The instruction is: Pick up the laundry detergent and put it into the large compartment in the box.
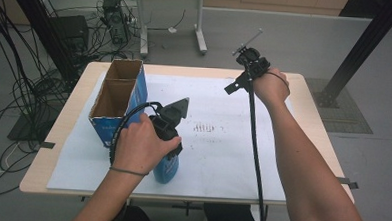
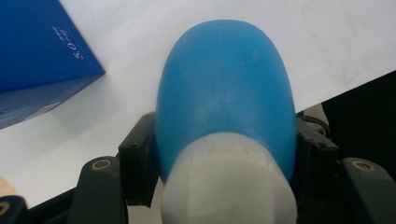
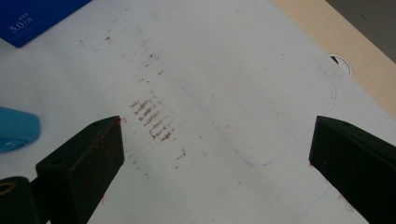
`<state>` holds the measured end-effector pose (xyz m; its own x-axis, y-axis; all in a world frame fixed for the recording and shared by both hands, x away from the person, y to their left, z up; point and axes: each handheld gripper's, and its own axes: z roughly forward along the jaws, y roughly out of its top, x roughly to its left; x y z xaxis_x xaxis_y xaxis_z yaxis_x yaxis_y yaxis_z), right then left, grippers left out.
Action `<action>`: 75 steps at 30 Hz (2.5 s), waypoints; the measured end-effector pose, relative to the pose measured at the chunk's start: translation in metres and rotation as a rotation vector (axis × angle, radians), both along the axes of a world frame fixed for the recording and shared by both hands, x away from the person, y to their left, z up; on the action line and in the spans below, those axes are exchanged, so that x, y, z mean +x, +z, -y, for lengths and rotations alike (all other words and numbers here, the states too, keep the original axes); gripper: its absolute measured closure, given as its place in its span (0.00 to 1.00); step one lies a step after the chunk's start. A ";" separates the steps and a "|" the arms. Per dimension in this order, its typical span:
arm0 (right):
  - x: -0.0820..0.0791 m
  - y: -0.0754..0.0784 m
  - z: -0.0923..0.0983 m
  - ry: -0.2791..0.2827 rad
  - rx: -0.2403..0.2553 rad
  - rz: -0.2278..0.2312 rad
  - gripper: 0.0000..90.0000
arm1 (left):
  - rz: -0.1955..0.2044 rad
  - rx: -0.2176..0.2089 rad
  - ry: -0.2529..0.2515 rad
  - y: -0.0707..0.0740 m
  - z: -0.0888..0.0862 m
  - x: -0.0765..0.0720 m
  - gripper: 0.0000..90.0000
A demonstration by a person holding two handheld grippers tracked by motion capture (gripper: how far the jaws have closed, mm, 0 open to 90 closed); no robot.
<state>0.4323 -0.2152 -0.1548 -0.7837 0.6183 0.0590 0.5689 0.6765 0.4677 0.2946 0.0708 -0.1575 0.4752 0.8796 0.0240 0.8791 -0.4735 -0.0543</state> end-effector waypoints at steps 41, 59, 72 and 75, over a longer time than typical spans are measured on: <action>0.003 -0.006 0.003 -0.007 0.010 -0.005 0.04 | 0.053 -0.052 -0.050 0.122 -0.001 0.005 0.42; 0.006 -0.009 0.005 -0.014 0.012 -0.007 0.04 | 0.073 -0.095 -0.054 0.193 -0.011 0.019 0.42; 0.010 -0.011 0.003 -0.007 0.011 -0.005 0.04 | 0.102 -0.108 -0.020 0.210 -0.018 0.028 0.42; 0.009 -0.011 0.004 -0.008 0.016 -0.002 0.04 | 0.108 -0.114 0.005 0.209 -0.025 0.034 0.42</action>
